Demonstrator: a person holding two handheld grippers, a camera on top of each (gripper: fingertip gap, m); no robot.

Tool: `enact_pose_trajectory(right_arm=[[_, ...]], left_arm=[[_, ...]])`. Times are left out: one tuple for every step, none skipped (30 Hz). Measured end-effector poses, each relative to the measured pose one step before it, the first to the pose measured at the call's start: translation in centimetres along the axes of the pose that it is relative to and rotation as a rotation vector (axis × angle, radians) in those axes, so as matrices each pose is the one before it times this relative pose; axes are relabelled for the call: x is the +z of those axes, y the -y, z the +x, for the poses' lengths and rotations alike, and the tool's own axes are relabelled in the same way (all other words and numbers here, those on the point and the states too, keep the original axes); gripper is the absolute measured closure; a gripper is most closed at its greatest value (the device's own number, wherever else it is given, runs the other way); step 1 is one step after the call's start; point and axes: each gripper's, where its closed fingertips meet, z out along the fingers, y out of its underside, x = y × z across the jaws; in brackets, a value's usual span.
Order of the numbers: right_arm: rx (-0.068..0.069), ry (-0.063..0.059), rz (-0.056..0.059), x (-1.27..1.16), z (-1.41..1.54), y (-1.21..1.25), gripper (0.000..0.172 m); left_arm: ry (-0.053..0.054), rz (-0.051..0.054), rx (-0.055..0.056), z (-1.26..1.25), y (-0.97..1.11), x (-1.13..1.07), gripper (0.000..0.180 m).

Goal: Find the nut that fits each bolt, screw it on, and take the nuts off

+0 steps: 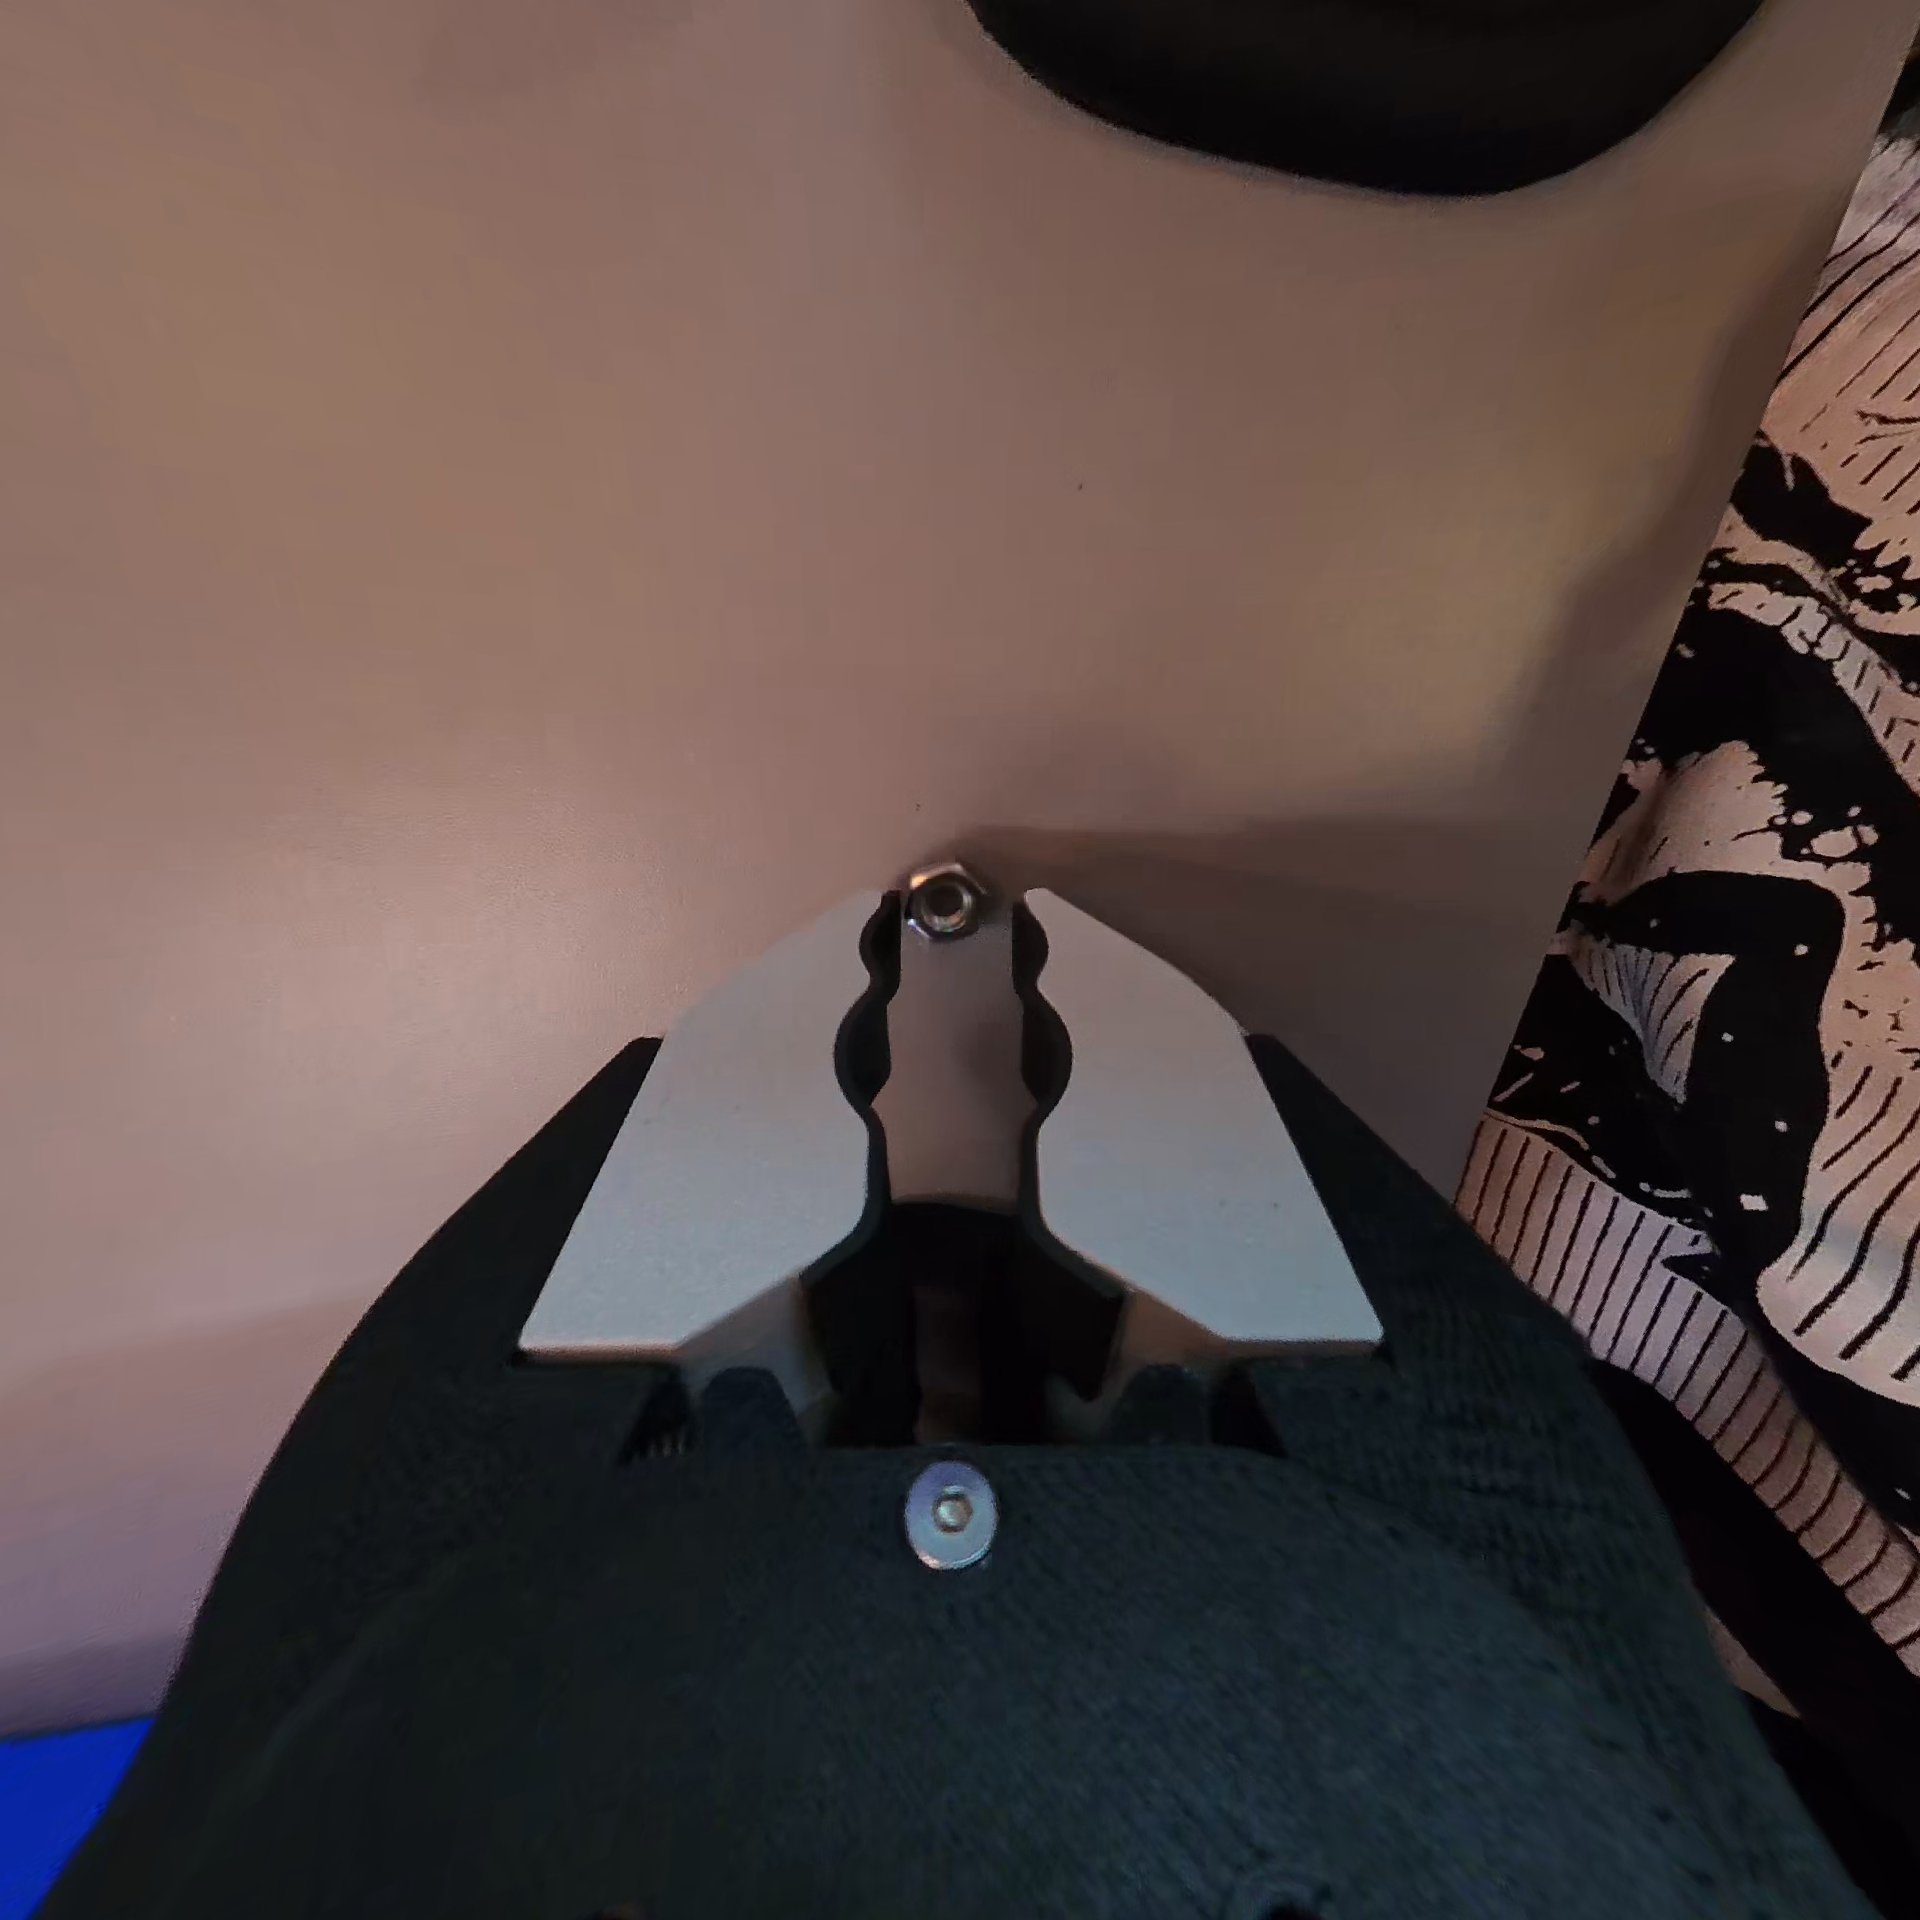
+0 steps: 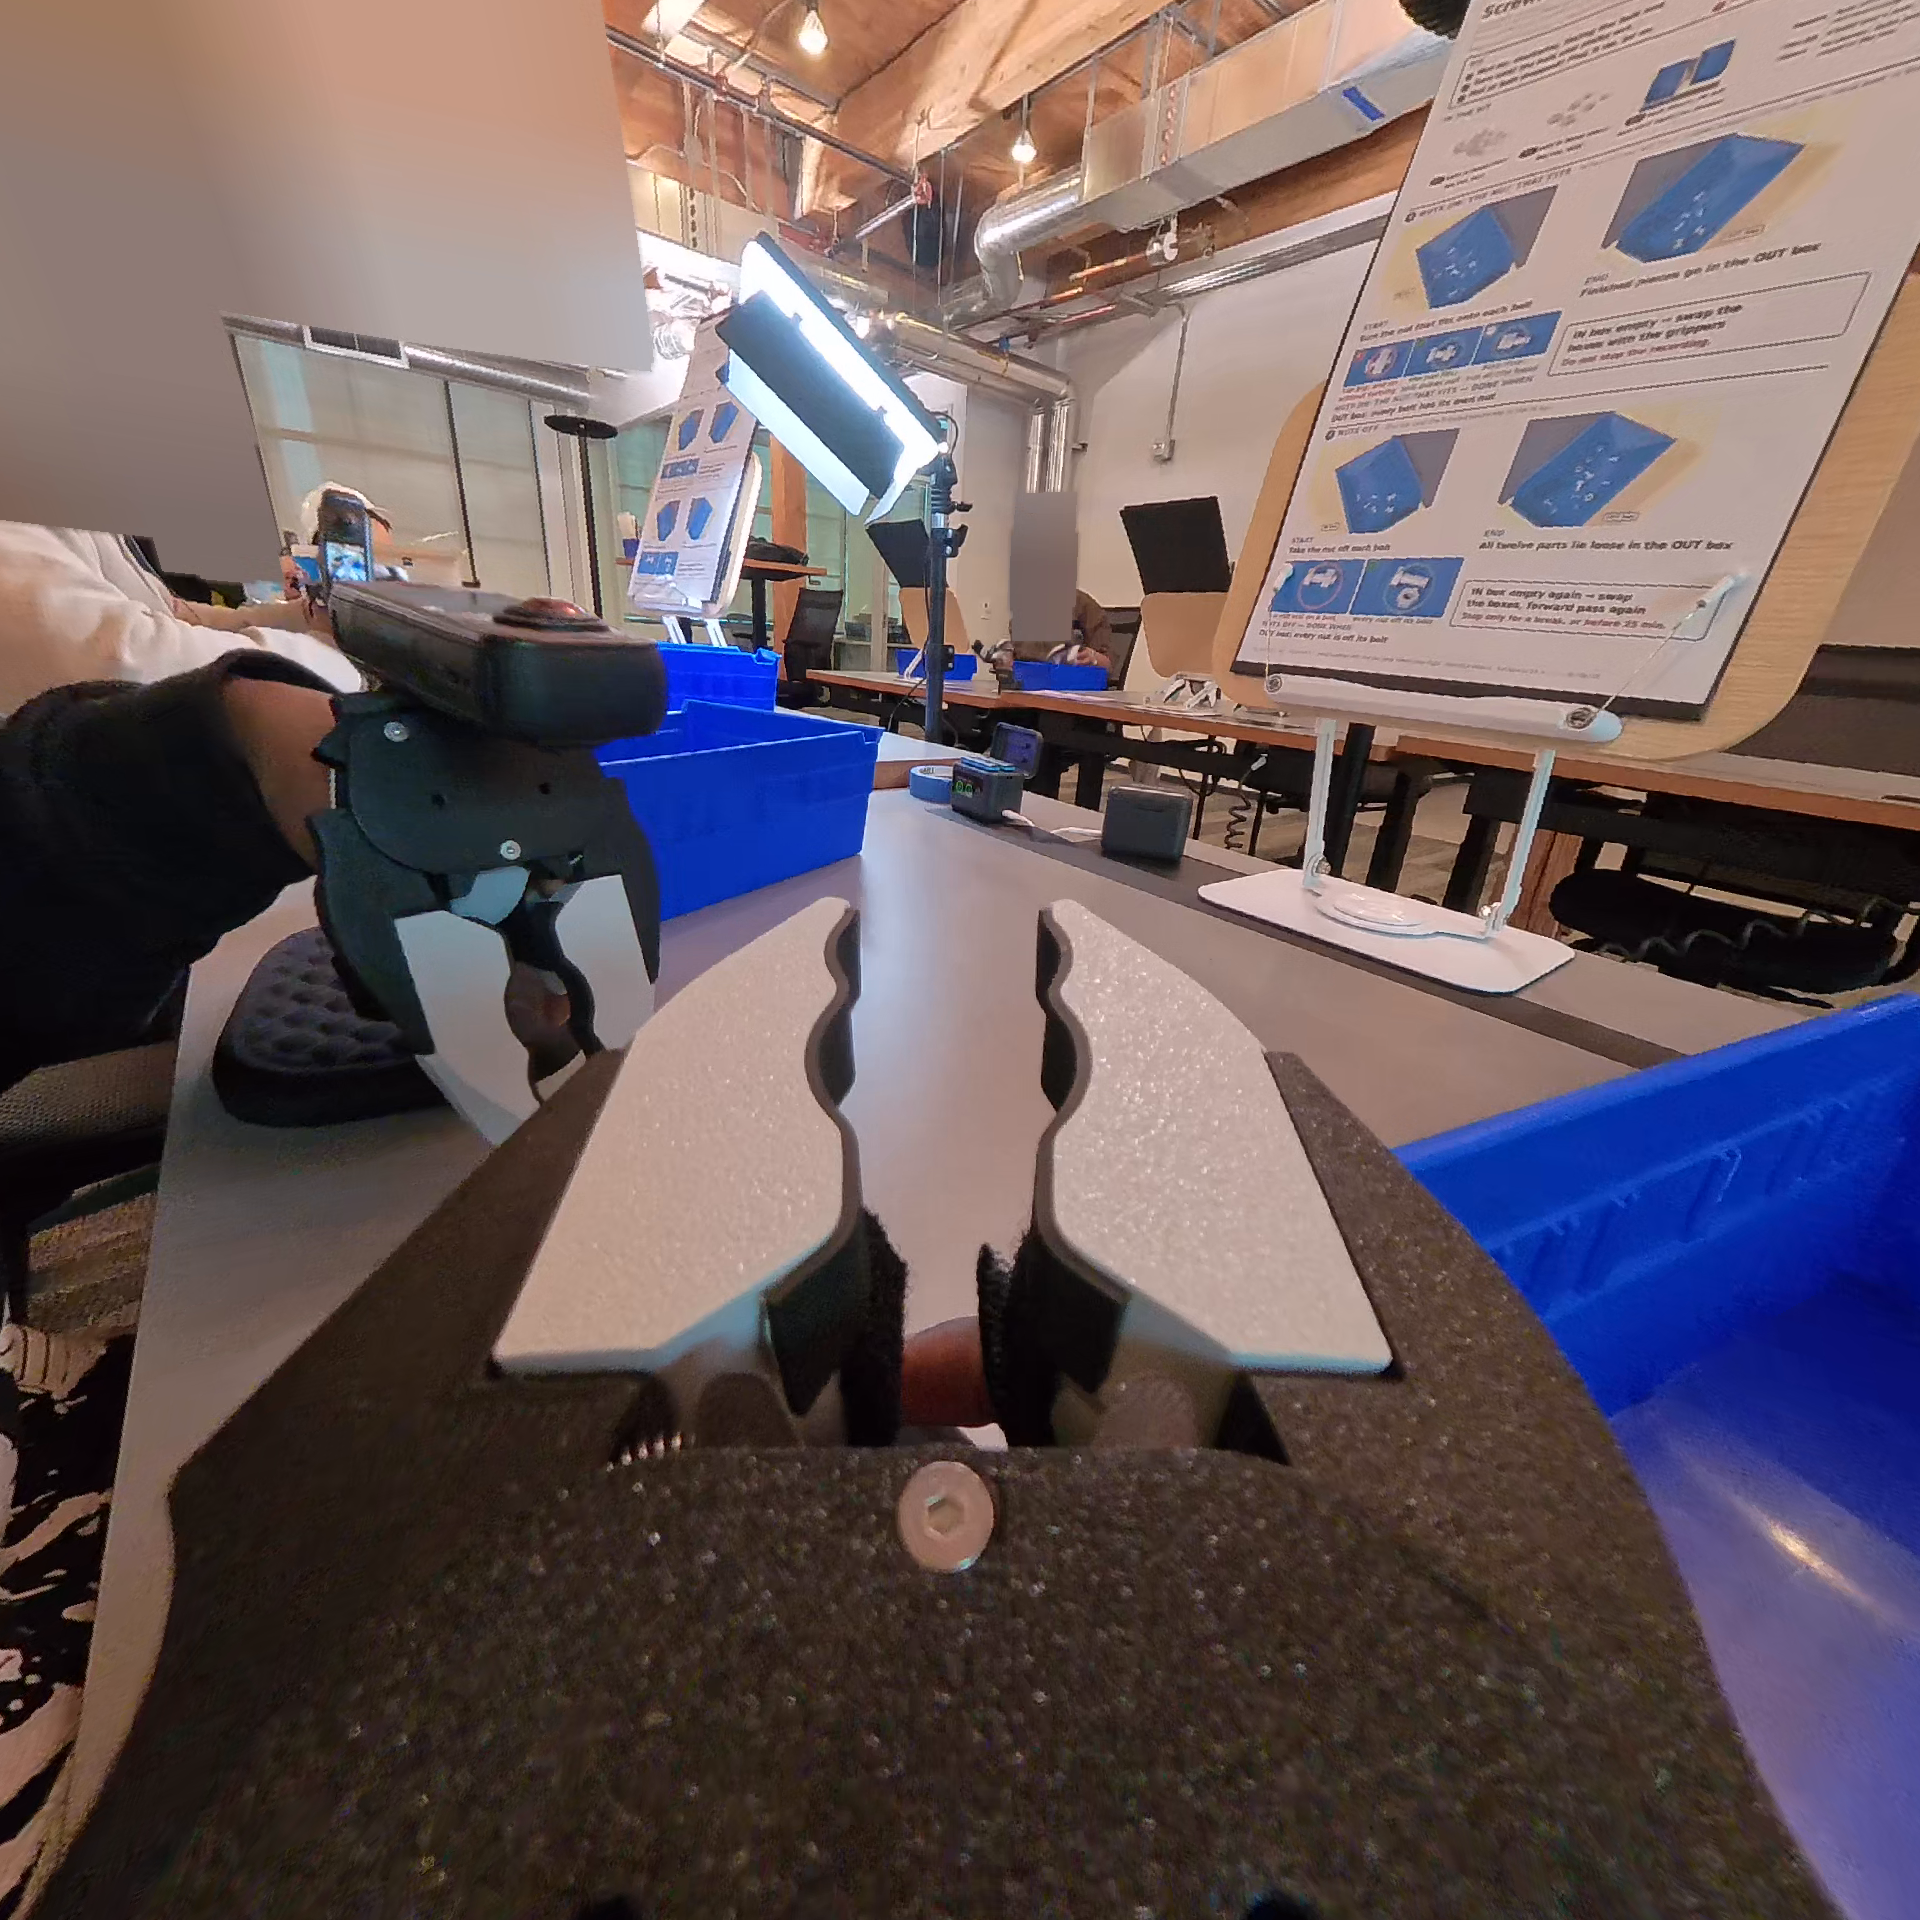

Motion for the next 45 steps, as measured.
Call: enact_pose_trajectory(right_arm=[[-0.0032,-0.0002,-0.0070,0.074,-0.034,-0.081,0.139],[-0.0048,0.0007,-0.0100,0.104,-0.049,-0.098,0.139],[-0.0059,0.0033,-0.0154,0.152,-0.091,-0.170,0.139],[-0.0087,0.0060,-0.0207,0.205,-0.162,-0.223,0.139],[-0.0127,0.0086,-0.0239,0.250,-0.228,-0.260,0.138],[-0.0144,0.0115,-0.0259,0.288,-0.284,-0.275,0.138],[-0.0145,0.0146,-0.0264,0.338,-0.335,-0.300,0.138],[-0.0130,0.0181,-0.0248,0.356,-0.375,-0.294,0.137],[-0.0078,0.0189,-0.0208,0.364,-0.368,-0.222,0.136],[-0.0022,0.0157,-0.0170,0.359,-0.318,-0.166,0.136],[0.0004,0.0117,-0.0141,0.371,-0.244,-0.095,0.136],[0.0006,0.0106,-0.0121,0.418,-0.225,-0.062,0.135],[0.0031,0.0110,-0.0139,0.475,-0.232,-0.048,0.135],[0.0071,0.0175,-0.0140,0.556,-0.333,-0.017,0.135],[0.0129,0.0235,-0.0109,0.650,-0.441,0.048,0.135],[0.0184,0.0270,-0.0121,0.765,-0.500,0.040,0.135],[0.0194,0.0293,-0.0191,0.868,-0.567,-0.048,0.137],[0.0150,0.0330,-0.0283,0.957,-0.648,-0.172,0.139],[0.0101,0.0333,-0.0358,1.038,-0.675,-0.301,0.140],[0.0090,0.0284,-0.0439,1.093,-0.599,-0.427,0.142],[0.0087,0.0287,-0.0501,1.146,-0.584,-0.521,0.144],[0.0088,0.0298,-0.0546,1.161,-0.527,-0.591,0.146],[0.0097,0.0254,-0.0580,1.126,-0.384,-0.646,0.146],[0.0076,0.0221,-0.0571,1.054,-0.273,-0.628,0.146],[0.0053,0.0165,-0.0491,0.969,-0.154,-0.500,0.147],[0.0050,0.0098,-0.0357,0.853,-0.037,-0.322,0.147],[0.0033,0.0065,-0.0251,0.719,-0.011,-0.167,0.148],[0.0001,0.0040,-0.0186,0.601,-0.001,-0.094,0.149],[-0.0018,-0.0001,-0.0190,0.495,0.059,-0.128,0.150],[-0.0036,-0.0032,-0.0208,0.425,0.096,-0.177,0.150],[-0.0058,-0.0019,-0.0166,0.348,0.064,-0.163,0.151],[-0.0066,0.0004,-0.0081,0.270,0.015,-0.088,0.153],[-0.0044,-0.0001,-0.0026,0.142,0.003,-0.052,0.160],[0.0003,-0.0045,0.0005,-0.013,0.071,0.007,0.163],[0.0040,-0.0075,0.0035,-0.228,0.130,0.096,0.163],[0.0059,-0.0040,0.0165,-0.466,0.089,0.333,0.163],[0.0112,0.0033,0.0364,-0.699,-0.035,0.684,0.164],[0.0191,0.0056,0.0438,-0.890,-0.085,0.957,0.164],[0.0229,-0.0028,0.0411,-0.998,-0.014,1.085,0.164],[0.0217,-0.0166,0.0415,-1.047,0.080,1.242,0.164],[0.0197,-0.0248,0.0419,-0.997,0.102,1.321,0.164],[0.0202,-0.0270,0.0371,-0.865,0.060,1.250,0.164],[0.0210,-0.0296,0.0306,-0.674,0.027,1.095,0.164],[0.0157,-0.0252,0.0238,-0.455,-0.108,0.882,0.164],[0.0109,-0.0231,0.0200,-0.276,-0.214,0.684,0.164]], left_arm=[[0.0022,0.0132,-0.0067,-0.029,0.033,-0.153,0.159],[0.0053,0.0232,-0.0101,-0.076,0.072,-0.309,0.158],[0.0046,0.0420,-0.0169,-0.083,0.202,-0.471,0.158],[0.0036,0.0628,-0.0273,-0.132,0.369,-0.606,0.158],[0.0084,0.0816,-0.0347,-0.238,0.541,-0.726,0.156],[0.0166,0.0998,-0.0343,-0.402,0.703,-0.847,0.154],[0.0340,0.1223,-0.0381,-0.680,0.919,-0.949,0.153],[0.0461,0.1412,-0.0469,-0.937,1.095,-1.003,0.151],[0.0462,0.1508,-0.0484,-1.008,1.127,-1.023,0.149],[0.0452,0.1563,-0.0457,-0.980,1.143,-1.032,0.148],[0.0319,0.1544,-0.0399,-0.786,1.144,-1.058,0.146],[0.0094,0.1446,-0.0354,-0.475,1.121,-1.048,0.144],[-0.0106,0.1238,-0.0304,-0.200,1.044,-0.976,0.144],[-0.0151,0.0980,-0.0242,-0.114,0.860,-0.862,0.144],[-0.0116,0.0690,-0.0193,-0.140,0.602,-0.717,0.144],[-0.0049,0.0418,-0.0118,-0.182,0.309,-0.554,0.144],[-0.0020,0.0278,-0.0042,-0.155,0.133,-0.410,0.143],[-0.0145,0.0210,-0.0079,0.071,0.133,-0.274,0.142],[-0.0234,0.0143,-0.0087,0.269,0.251,-0.154,0.141],[-0.0099,-0.0033,0.0014,0.116,0.033,-0.052,0.140],[0.0016,-0.0149,0.0060,-0.054,-0.223,0.000,0.139],[-0.0058,-0.0072,-0.0005,0.049,-0.168,0.027,0.137],[-0.0097,-0.0025,-0.0009,0.114,-0.068,0.000,0.137],[-0.0029,0.0003,-0.0007,0.029,-0.016,-0.027,0.137],[-0.0021,0.0033,-0.0019,0.011,0.024,-0.060,0.137],[-0.0042,0.0048,-0.0024,0.034,0.045,-0.082,0.137],[-0.0032,0.0051,-0.0035,0.025,0.073,-0.084,0.137],[0.0001,0.0038,-0.0034,-0.002,0.047,-0.073,0.138],[-0.0007,0.0028,-0.0023,-0.004,0.025,-0.051,0.138],[-0.0023,0.0003,-0.0012,0.038,-0.009,-0.024,0.137],[-0.0021,-0.0035,0.0000,0.033,-0.056,0.004,0.137],[-0.0026,-0.0062,0.0020,0.060,-0.098,0.041,0.137],[-0.0015,-0.0079,0.0043,0.057,-0.126,0.063,0.137],[0.0005,-0.0088,0.0068,0.066,-0.126,0.057,0.137],[0.0032,-0.0105,0.0107,0.073,-0.138,0.078,0.137],[0.0053,-0.0145,0.0177,0.118,-0.177,0.089,0.137],[0.0082,-0.0219,0.0276,0.172,-0.270,0.145,0.137],[0.0199,-0.0293,0.0340,0.110,-0.339,0.201,0.136],[0.0394,-0.0284,0.0415,-0.030,-0.276,0.240,0.134],[0.0575,-0.0192,0.0537,-0.118,-0.129,0.218,0.134],[0.0982,-0.0066,0.0547,-0.529,0.022,0.170,0.134],[0.1091,-0.0050,0.0498,-0.594,0.023,0.118,0.134],[0.0766,-0.0144,0.0541,-0.128,-0.096,0.149,0.134],[0.0592,-0.0259,0.0552,0.103,-0.220,0.193,0.134],[0.0339,-0.0198,0.0552,0.436,-0.127,0.211,0.134]])
